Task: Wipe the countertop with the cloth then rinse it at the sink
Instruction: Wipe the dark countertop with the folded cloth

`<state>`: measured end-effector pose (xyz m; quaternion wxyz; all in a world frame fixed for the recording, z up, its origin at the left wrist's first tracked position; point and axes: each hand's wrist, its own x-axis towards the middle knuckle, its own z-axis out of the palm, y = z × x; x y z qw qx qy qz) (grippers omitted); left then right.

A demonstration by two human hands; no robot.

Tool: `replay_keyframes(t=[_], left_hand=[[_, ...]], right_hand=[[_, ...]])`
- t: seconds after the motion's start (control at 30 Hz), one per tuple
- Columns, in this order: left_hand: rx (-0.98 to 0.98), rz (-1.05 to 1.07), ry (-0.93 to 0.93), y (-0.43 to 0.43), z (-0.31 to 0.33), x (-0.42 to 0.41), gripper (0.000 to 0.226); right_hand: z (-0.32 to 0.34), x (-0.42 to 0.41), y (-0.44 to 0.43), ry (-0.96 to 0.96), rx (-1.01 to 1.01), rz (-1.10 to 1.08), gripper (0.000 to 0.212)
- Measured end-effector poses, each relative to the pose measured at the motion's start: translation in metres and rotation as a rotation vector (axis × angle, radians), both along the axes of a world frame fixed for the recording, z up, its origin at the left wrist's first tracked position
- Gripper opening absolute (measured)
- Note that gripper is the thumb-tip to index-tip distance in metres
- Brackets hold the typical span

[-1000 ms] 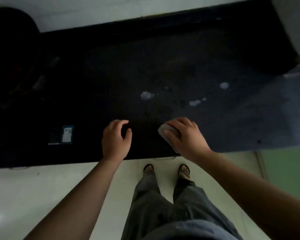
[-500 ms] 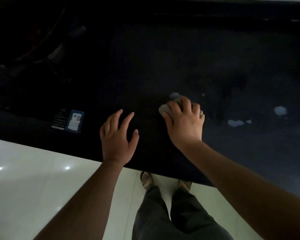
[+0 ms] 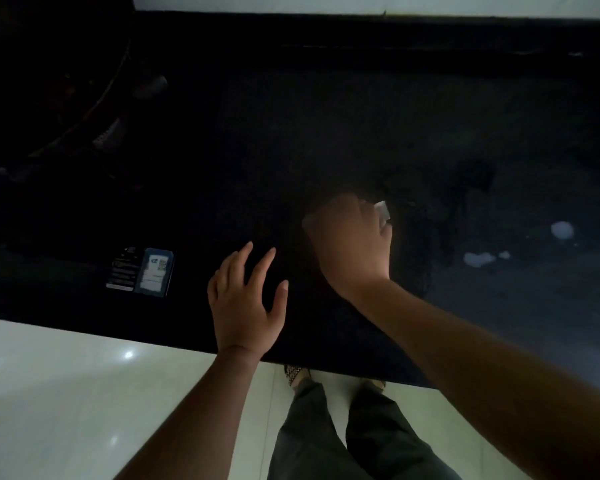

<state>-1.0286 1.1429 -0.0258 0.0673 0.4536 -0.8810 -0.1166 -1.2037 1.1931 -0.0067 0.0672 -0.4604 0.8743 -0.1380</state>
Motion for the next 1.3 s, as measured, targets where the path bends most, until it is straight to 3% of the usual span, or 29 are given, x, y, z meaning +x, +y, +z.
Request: replay_keyframes(t=[0.13, 0.3, 0.4, 0.57, 0.67, 0.8, 0.93, 1.1, 1.17, 1.3], left_hand=[[0.008, 0.006, 0.033, 0.002, 0.001, -0.001, 0.051], [0.03, 0.017, 0.008, 0.0, -0.003, 0.0, 0.051], [0.024, 0.011, 0.017, -0.001, 0.0, -0.001, 0.051], [0.142, -0.03, 0.109, -0.004, 0.014, 0.003, 0.051], [0.1, -0.129, 0.072, -0.028, 0.019, 0.015, 0.047], [0.013, -0.112, 0.015, -0.07, 0.015, 0.026, 0.047], [0.021, -0.096, 0.04, -0.074, 0.006, 0.025, 0.046], [0.027, -0.089, 0.118, -0.076, 0.004, 0.027, 0.045], [0.043, -0.084, 0.117, -0.077, 0.005, 0.026, 0.045], [0.055, -0.079, 0.069, -0.076, 0.006, 0.025, 0.046]], right_hand=[[-0.004, -0.008, 0.055, 0.066, 0.014, 0.009, 0.034], [-0.003, -0.046, 0.006, -0.047, -0.023, -0.328, 0.034], [0.001, -0.026, -0.015, -0.048, -0.003, -0.161, 0.035], [0.0, 0.022, 0.045, 0.016, -0.008, 0.04, 0.031], [-0.003, 0.002, 0.043, -0.019, -0.009, -0.094, 0.033], [-0.003, -0.009, -0.032, -0.084, -0.045, -0.314, 0.033], [-0.003, 0.028, -0.068, -0.058, -0.034, -0.05, 0.031], [-0.006, 0.055, 0.007, 0.006, -0.02, 0.072, 0.032], [-0.006, 0.032, 0.012, 0.013, -0.026, -0.001, 0.032], [-0.004, -0.006, -0.062, -0.085, -0.055, -0.415, 0.033]])
